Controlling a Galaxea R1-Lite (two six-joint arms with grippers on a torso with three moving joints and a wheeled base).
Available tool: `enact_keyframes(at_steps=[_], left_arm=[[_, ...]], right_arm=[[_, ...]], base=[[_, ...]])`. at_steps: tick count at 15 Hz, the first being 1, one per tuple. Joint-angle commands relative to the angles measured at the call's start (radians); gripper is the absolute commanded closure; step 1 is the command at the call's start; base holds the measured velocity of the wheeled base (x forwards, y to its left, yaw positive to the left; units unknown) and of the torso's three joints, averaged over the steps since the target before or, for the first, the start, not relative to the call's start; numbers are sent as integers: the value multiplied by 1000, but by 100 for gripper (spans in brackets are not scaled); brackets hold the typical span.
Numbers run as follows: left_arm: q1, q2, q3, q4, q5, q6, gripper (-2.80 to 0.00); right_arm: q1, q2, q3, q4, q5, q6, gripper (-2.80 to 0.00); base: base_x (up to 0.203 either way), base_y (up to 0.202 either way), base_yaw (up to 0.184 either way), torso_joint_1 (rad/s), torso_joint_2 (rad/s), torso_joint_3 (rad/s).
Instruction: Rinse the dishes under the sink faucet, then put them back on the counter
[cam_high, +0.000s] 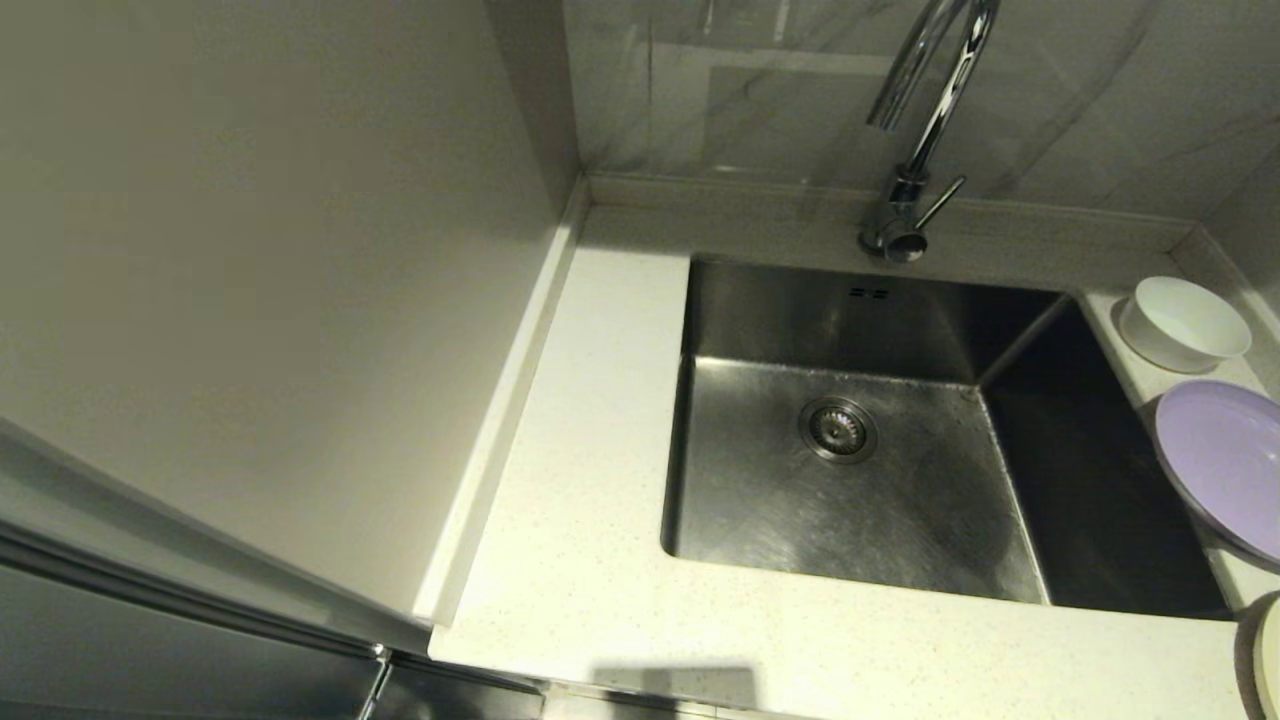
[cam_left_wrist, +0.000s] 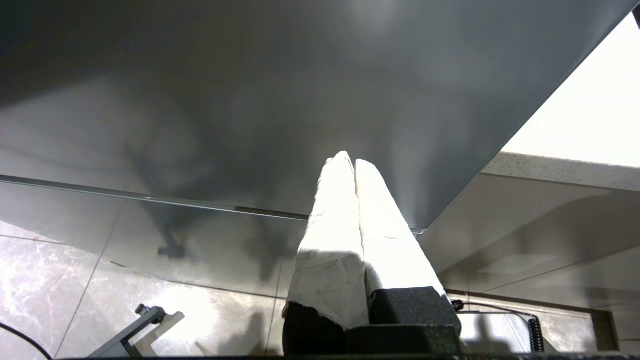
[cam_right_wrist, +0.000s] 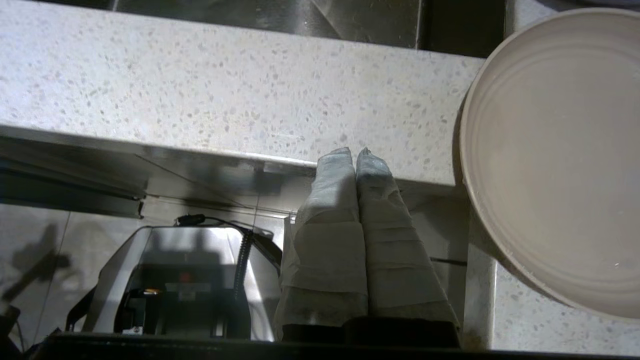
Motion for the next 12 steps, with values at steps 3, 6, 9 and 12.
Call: enact_keyframes(at_steps=[3,6,9,12], left_arm=[[0,-2,0,0,0,-1,0],[0,-2,0,0,0,-1,0],[0,-2,0,0,0,-1,0],[0,-2,0,0,0,-1,0]], right_arm=[[7,-76,67,-38,7,-12,0],[8,-129,70,-45,23,-32,0],[8,-197,80,-75,25,-37,0],[8,-211,88,-104,24,-37,0]], base=[[0,0,0,0,0,0],[0,0,0,0,0,0],[0,0,0,0,0,0],[0,0,0,0,0,0]])
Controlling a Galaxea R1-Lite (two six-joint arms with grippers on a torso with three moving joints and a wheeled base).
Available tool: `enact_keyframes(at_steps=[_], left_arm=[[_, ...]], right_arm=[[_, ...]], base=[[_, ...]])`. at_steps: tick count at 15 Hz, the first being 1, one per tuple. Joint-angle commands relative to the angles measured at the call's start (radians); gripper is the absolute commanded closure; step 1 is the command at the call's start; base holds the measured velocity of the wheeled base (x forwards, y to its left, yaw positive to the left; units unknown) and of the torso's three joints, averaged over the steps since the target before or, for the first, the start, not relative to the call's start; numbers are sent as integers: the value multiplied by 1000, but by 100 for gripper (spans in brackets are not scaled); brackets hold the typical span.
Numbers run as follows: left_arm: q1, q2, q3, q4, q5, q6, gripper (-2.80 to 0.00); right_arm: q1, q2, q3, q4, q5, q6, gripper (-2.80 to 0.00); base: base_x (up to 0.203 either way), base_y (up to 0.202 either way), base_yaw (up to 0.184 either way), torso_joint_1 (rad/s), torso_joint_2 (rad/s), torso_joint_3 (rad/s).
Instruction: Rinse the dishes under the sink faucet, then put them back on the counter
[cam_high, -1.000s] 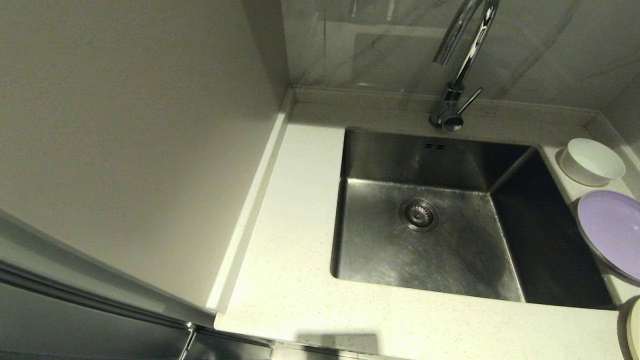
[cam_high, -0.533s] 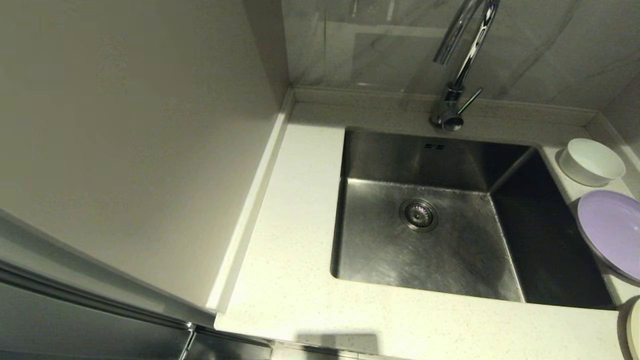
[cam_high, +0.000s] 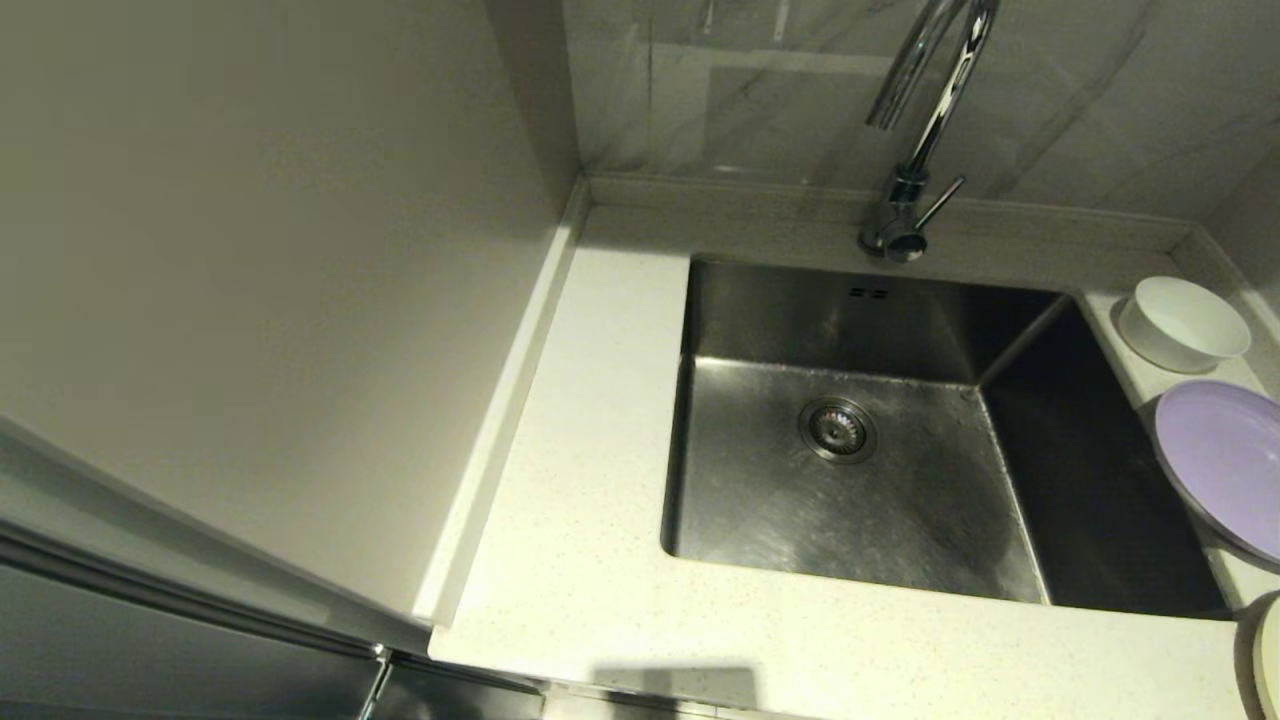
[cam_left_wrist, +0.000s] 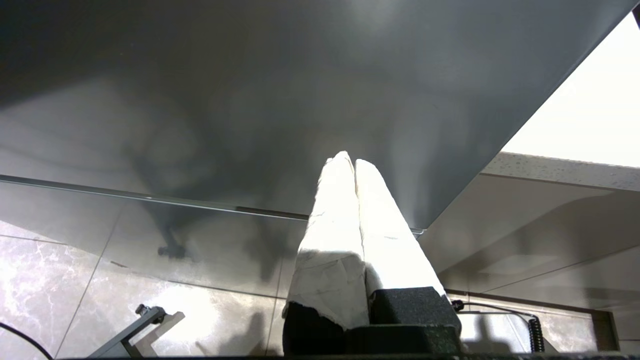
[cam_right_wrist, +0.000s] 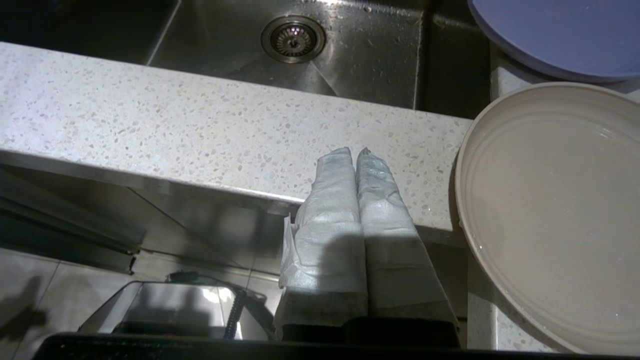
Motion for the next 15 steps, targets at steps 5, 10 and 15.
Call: enact_keyframes(at_steps=[5,10,15], left_arm=[[0,-2,0,0,0,-1,0],[0,-2,0,0,0,-1,0],[0,-2,0,0,0,-1,0]], right_arm=[[0,-15,2,-1,-10,33,0],[0,-13,2,-1,-10,33,0],[0,-15,2,-1,-10,34,0]], base=[[0,0,0,0,0,0],[0,0,0,0,0,0],[0,0,0,0,0,0]])
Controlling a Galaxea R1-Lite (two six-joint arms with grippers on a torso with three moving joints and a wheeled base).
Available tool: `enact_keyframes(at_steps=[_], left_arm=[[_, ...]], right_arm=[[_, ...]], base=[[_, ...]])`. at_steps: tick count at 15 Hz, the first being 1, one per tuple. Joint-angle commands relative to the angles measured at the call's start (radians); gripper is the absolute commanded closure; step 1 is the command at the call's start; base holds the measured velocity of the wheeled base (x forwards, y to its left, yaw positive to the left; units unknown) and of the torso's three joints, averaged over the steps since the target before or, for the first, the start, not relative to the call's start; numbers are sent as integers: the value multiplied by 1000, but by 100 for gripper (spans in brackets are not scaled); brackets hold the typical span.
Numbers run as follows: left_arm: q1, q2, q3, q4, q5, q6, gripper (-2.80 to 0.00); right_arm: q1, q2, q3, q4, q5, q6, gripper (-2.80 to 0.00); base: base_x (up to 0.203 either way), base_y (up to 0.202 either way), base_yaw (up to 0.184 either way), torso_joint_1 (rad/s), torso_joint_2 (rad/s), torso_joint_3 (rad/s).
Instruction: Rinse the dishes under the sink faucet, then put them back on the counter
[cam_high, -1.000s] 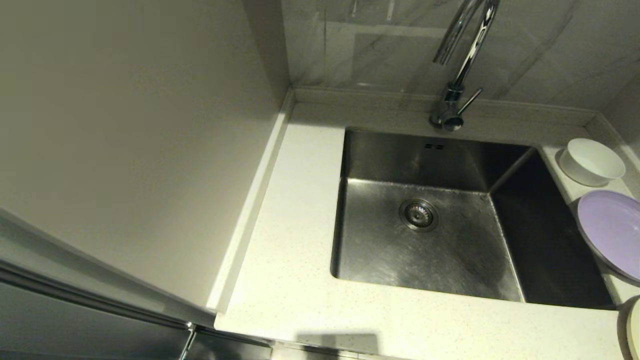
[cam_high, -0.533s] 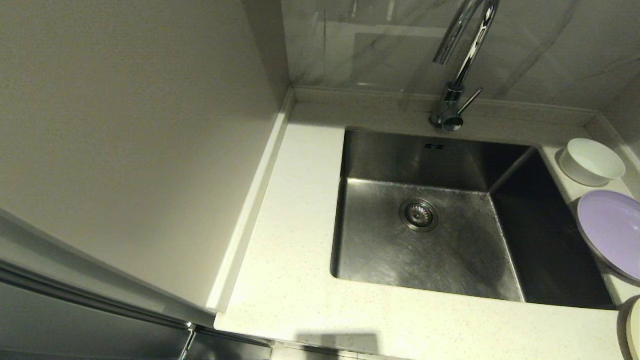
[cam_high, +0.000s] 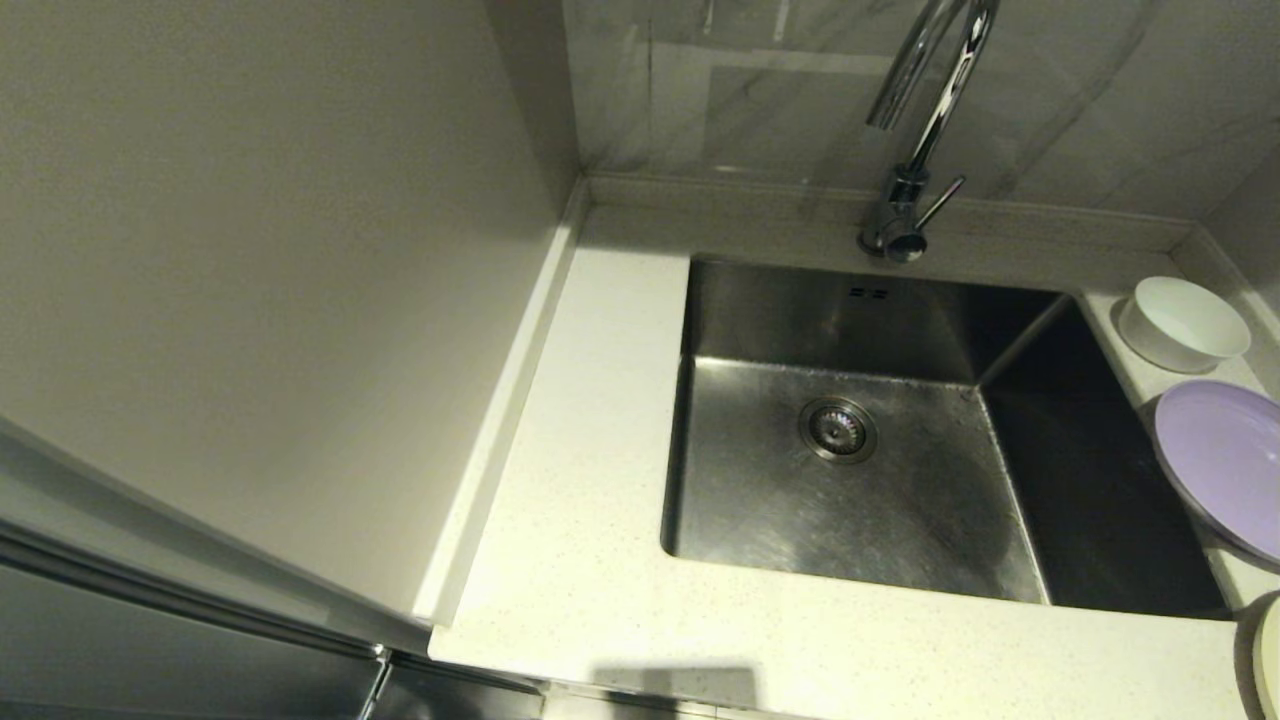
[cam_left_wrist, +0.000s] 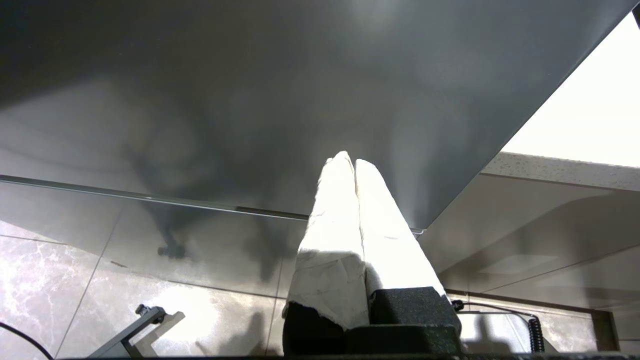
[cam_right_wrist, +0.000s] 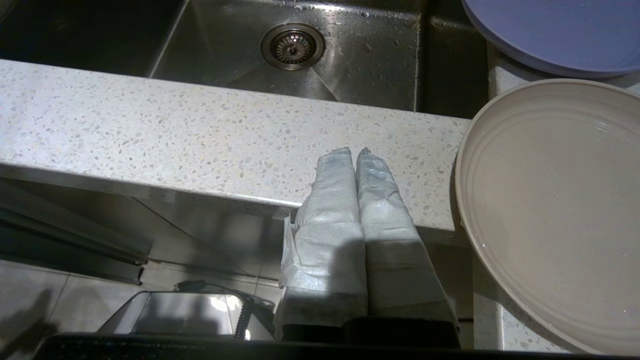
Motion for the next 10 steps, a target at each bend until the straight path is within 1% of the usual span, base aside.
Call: enact_keyframes(at_steps=[1,10], left_arm=[[0,-2,0,-1,0,0,0],[0,-2,0,-1,0,0,0]], right_arm=[[0,1,0,1,0,-2,0],[0,1,0,1,4,0,0]], base=[[0,0,0,0,0,0],[0,0,0,0,0,0]])
